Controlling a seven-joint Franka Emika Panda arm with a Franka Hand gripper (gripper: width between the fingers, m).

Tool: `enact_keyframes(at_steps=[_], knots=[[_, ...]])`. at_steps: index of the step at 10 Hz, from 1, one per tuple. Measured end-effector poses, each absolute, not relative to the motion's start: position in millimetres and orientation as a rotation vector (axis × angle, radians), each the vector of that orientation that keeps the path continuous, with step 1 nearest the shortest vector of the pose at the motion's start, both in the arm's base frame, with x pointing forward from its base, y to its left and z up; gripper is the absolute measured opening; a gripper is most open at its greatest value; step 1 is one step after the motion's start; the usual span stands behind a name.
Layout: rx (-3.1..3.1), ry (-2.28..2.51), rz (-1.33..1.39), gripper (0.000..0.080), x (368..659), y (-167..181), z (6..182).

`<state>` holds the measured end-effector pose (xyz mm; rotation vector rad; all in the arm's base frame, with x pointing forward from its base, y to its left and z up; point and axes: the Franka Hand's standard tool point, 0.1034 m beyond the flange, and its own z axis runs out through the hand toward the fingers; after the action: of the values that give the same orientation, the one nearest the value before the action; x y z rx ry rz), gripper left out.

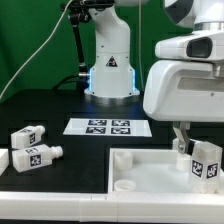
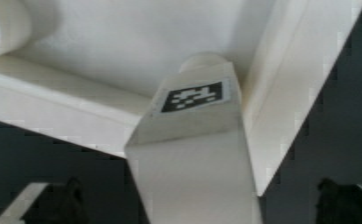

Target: Assemble one leg

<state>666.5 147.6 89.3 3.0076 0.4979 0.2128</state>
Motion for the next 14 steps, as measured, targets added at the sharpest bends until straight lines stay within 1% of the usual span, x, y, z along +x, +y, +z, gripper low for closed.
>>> enact_keyframes(at_steps=[1,2,3,7,14], knots=[[3.009,0.491,0.213,0.0535,666.5,147.5,89.3],[3.009,0.491,0.213,0.0396,666.5,147.5,89.3],[3.009,0.491,0.214,0.0277,666.6,147.5,89.5],[3.032,0.372,0.219,0.0280,666.7,147.5,89.6],[2.990,-0.784,0.253,0.0282,667.5,137.0,90.1]])
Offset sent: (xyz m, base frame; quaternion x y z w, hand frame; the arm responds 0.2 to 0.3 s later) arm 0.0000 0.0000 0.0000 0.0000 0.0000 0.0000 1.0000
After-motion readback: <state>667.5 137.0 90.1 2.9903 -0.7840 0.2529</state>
